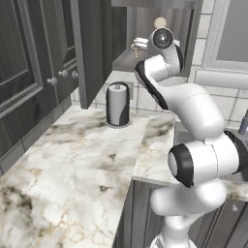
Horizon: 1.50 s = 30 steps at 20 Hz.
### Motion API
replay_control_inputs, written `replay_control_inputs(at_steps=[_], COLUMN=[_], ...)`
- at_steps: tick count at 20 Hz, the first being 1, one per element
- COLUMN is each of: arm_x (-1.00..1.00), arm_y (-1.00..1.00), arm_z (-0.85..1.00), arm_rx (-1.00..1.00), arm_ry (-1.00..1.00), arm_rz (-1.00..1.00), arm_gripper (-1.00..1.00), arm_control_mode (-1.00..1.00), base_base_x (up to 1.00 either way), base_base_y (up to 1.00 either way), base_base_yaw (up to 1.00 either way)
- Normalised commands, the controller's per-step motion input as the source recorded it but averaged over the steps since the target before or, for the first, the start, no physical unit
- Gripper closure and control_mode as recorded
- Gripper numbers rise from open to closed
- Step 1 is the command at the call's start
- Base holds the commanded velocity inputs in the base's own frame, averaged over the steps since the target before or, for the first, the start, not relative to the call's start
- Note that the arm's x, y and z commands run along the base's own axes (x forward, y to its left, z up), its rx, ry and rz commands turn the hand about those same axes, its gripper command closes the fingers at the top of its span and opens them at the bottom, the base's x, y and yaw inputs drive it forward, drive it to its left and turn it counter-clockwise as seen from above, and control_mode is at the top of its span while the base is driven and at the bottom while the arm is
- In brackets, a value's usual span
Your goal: Pick up the dish brush and dish brush from the sink, and place them back in the cabinet, and close the cabinet door.
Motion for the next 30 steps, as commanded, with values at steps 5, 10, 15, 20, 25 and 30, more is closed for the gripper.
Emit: replay_control_inputs(at_steps=[5, 10, 15, 20, 25, 30], arm_x=[0.29, 0.30, 0.31, 0.30, 0.29, 0.25], arm_y=[-0.08, -0.09, -0.13, -0.14, -0.10, -0.05], arm_z=[-0.10, -0.08, -0.02, -0.02, -0.04, -0.13], arm_rx=[0.00, 0.00, 0.00, 0.00, 0.00, 0.00], arm_ry=[0.00, 0.00, 0.00, 0.00, 0.00, 0.00], arm_rz=[0.00, 0.00, 0.00, 0.00, 0.00, 0.00], arm_gripper=[1.00, 1.00, 1.00, 1.00, 1.00, 1.00], arm_control_mode=[-1.00, -1.00, -1.00, -1.00, -1.00, -1.00], base_base_x=[0.00, 0.00, 0.00, 0.00, 0.00, 0.00], base_base_y=[0.00, 0.00, 0.00, 0.00, 0.00, 0.00], base_base_yaw=[0.00, 0.00, 0.00, 0.00, 0.00, 0.00])
